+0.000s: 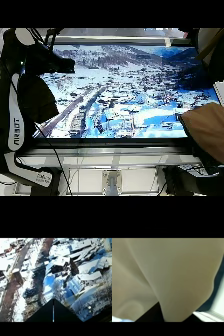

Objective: Fold the clothes and pants, and hang the long-sleeved shirts on hangers.

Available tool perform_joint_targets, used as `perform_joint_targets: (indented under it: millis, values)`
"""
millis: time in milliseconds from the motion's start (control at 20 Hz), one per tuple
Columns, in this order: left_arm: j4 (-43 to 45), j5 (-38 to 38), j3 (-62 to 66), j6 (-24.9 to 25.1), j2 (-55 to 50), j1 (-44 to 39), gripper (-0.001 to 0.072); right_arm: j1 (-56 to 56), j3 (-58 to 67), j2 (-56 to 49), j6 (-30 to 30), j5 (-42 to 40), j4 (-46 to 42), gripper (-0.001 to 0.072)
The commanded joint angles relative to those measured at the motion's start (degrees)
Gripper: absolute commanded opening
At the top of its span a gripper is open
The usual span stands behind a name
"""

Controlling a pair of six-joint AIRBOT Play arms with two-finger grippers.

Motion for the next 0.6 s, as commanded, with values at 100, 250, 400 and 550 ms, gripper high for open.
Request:
perform_joint_targets:
  millis: [100,250,400,550]
  values:
    - [0.0,0.04,0.0,-1.84,0.02,-0.02,0.0011,-2.34,-2.95,0.26,3.17,-5.62,-10.14,0.0624]
    - [0.0,0.02,0.0,-1.84,0.02,0.0,0.0011,-2.27,3.08,0.28,10.08,-4.15,6.29,0.0616]
    - [-1.66,0.26,0.0,-1.84,0.02,-0.22,0.0011,2.25,5.92,1.57,1.92,-3.69,41.64,0.0432]
    - [-4.48,1.42,0.02,-1.84,1.53,-1.36,0.001,19.87,5.9,7.41,-9.6,0.11,50.16,0.003]
